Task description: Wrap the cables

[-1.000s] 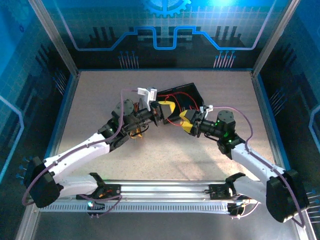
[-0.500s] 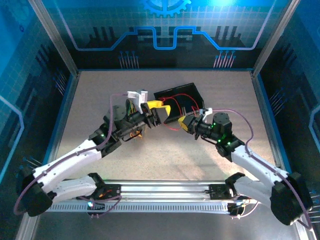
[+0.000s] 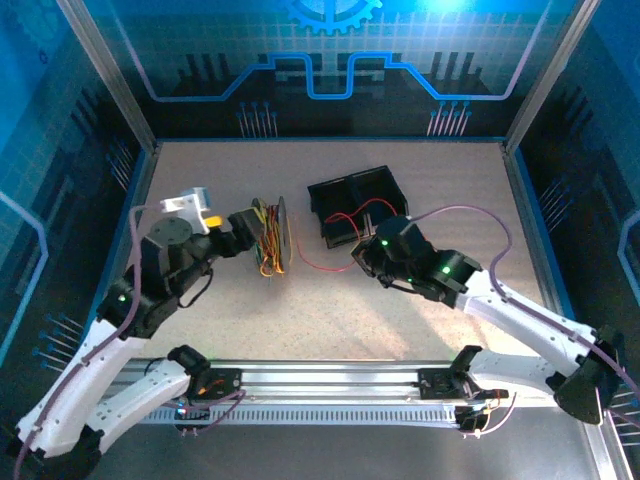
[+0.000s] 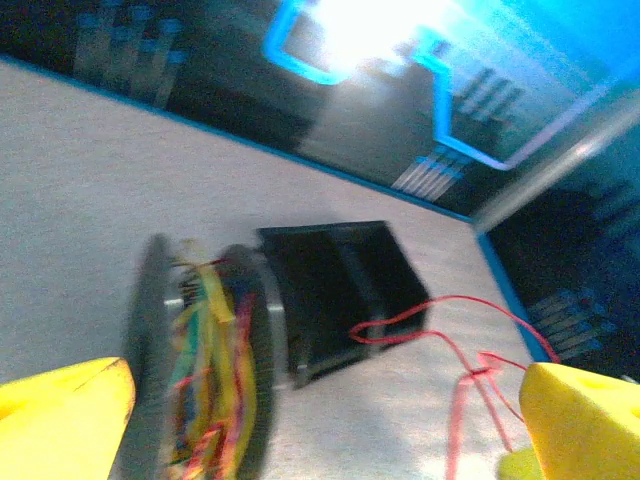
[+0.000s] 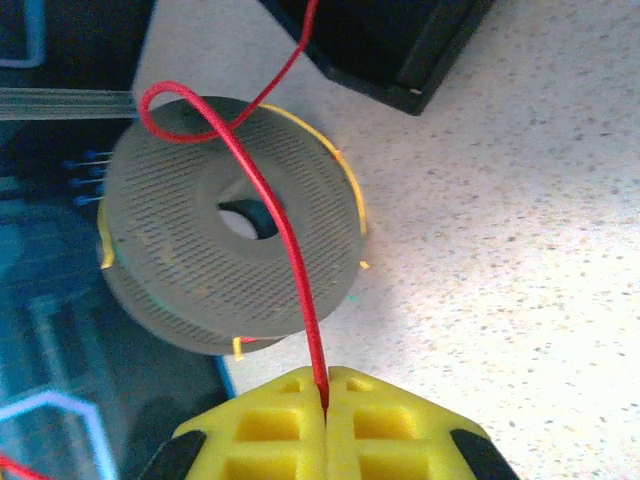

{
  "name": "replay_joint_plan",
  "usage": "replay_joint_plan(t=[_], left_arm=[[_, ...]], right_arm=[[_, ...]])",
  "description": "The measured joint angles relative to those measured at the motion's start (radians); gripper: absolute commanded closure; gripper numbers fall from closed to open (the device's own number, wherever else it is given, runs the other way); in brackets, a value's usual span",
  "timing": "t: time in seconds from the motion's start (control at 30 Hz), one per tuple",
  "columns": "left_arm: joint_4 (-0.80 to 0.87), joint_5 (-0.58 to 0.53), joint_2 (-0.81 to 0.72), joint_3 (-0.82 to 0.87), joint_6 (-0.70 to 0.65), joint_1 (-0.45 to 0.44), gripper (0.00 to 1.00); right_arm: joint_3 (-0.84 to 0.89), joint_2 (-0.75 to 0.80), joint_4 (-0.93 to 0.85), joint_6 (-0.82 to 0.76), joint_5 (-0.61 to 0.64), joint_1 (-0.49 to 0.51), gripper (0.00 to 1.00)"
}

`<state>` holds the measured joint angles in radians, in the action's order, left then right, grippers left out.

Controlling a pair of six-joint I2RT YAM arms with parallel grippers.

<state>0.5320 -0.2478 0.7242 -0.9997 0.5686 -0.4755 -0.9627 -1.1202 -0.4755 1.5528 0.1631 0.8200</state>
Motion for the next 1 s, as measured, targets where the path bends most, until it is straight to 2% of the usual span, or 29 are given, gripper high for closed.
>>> replay_joint_plan(t=[0.07, 0.17, 0.47, 0.7, 1.0], left_arm=[[0.087, 0.002, 0.005, -0.023, 0.006, 0.049, 0.01], [0.171, 0.003, 0.042, -0.040, 0.009, 0.067, 0.01], [0.197, 0.033, 0.153, -0.019, 0.005, 0.110, 0.01], [0.161, 0.118, 0.265, -0.019, -0.010, 0.174, 0.14], [0.121, 0.169, 0.315, -0.021, -0.041, 0.200, 0.28]], right_arm=[[-0.039, -0.049, -0.047, 0.019, 0.048, 0.029, 1.00], [-0.107, -0.128, -0.107, 0.052, 0.101, 0.069, 1.00], [-0.256, -0.330, -0.145, 0.126, 0.134, 0.135, 1.00], [-0.324, -0.433, -0.138, 0.150, 0.090, 0.134, 1.00], [-0.357, -0.519, -0.098, 0.180, -0.030, 0.094, 1.00]])
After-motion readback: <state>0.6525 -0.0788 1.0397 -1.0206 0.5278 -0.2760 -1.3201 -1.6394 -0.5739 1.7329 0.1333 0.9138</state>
